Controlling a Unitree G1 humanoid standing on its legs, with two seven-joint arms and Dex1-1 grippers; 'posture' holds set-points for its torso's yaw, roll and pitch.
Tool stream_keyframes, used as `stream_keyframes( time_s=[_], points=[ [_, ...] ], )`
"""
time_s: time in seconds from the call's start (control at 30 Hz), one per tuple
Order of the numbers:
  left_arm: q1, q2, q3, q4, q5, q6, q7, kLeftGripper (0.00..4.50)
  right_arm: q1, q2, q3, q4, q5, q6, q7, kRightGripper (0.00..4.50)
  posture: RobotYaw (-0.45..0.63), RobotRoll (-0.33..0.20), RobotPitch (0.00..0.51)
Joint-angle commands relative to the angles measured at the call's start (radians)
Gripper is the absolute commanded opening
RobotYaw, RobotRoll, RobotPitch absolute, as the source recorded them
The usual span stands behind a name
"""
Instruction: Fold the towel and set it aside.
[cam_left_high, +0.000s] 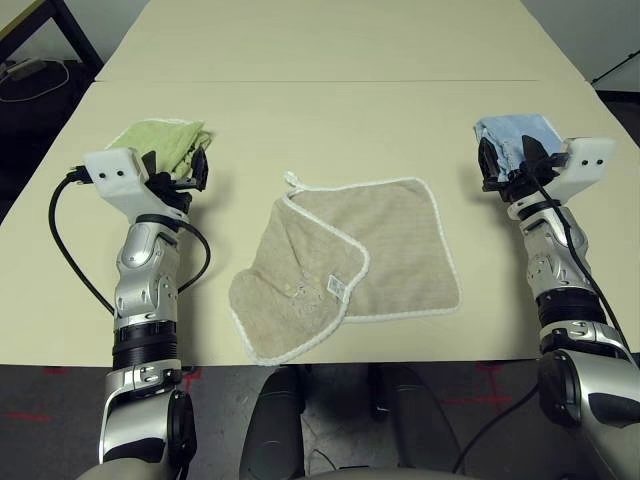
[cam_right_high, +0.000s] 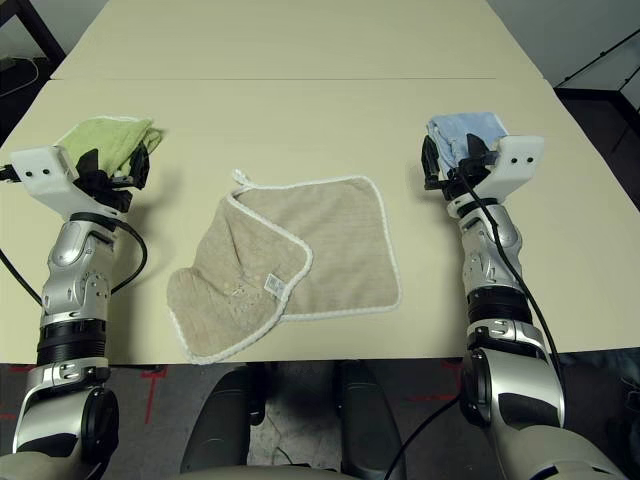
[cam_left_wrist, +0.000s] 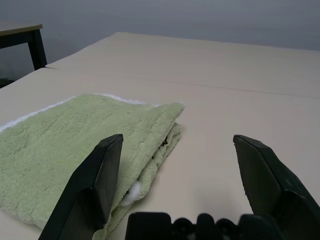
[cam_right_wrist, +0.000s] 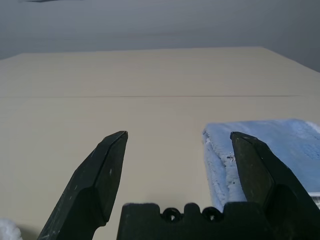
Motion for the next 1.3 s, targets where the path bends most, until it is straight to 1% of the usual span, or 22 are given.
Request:
stream_keyframes(
  time_s=[0.03,0.5,0.77,0.83,0.9,1.07,1.1,1.13,1.2,1.27,1.3],
  points=[
    [0.022,0.001,-0.008,-0.003,0.018,0.003,0.006,4.47,0.02,-0.003,0.005,-0.017,-0.007,0.019,-0.005,4.5,-0.04,0.0,0.178],
    [0.01,0.018,-0.007,0.015,0.003,0.006,-0.035,4.47,0.023,-0.007,0.014,-0.006,-0.014,0.037,-0.004,4.5,-0.04,0.0,0.178],
    [0.002,0.051,-0.019,0.011,-0.012,0.045,-0.099,4.47,0.018,-0.008,0.017,0.009,-0.014,0.036,0.006,4.5,-0.03,0.0,0.181],
    [0.0,0.062,-0.025,-0.002,-0.038,0.077,-0.146,4.47,0.016,-0.007,0.019,0.012,-0.014,0.035,0.008,4.5,-0.02,0.0,0.181],
    [0.009,0.092,-0.046,-0.012,-0.065,0.107,-0.246,4.47,0.014,-0.006,0.02,0.015,-0.014,0.035,0.011,4.5,-0.02,0.0,0.182],
    [0.013,0.199,-0.108,0.034,-0.056,0.111,-0.464,4.47,0.007,-0.009,0.022,0.027,-0.014,0.034,0.023,4.5,-0.02,0.0,0.185],
    [0.009,0.208,-0.113,0.031,-0.071,0.119,-0.5,4.47,0.005,-0.01,0.022,0.03,-0.015,0.034,0.027,4.5,-0.01,0.0,0.187],
    [0.003,0.215,-0.114,0.004,-0.123,0.158,-0.569,4.47,0.001,-0.012,0.025,0.036,-0.016,0.034,0.032,4.5,-0.01,0.0,0.191],
    [-0.004,0.222,-0.123,-0.033,-0.19,0.208,-0.673,4.47,-0.008,-0.016,0.029,0.049,-0.02,0.035,0.044,4.5,0.0,0.0,0.196],
    [-0.005,0.233,-0.145,-0.053,-0.213,0.238,-0.743,4.47,-0.018,-0.022,0.032,0.066,-0.023,0.033,0.057,4.5,0.01,0.0,0.2],
    [-0.001,0.248,-0.169,-0.062,-0.205,0.234,-0.787,4.47,-0.025,-0.026,0.034,0.076,-0.026,0.031,0.067,4.5,0.01,0.0,0.2]
  ],
)
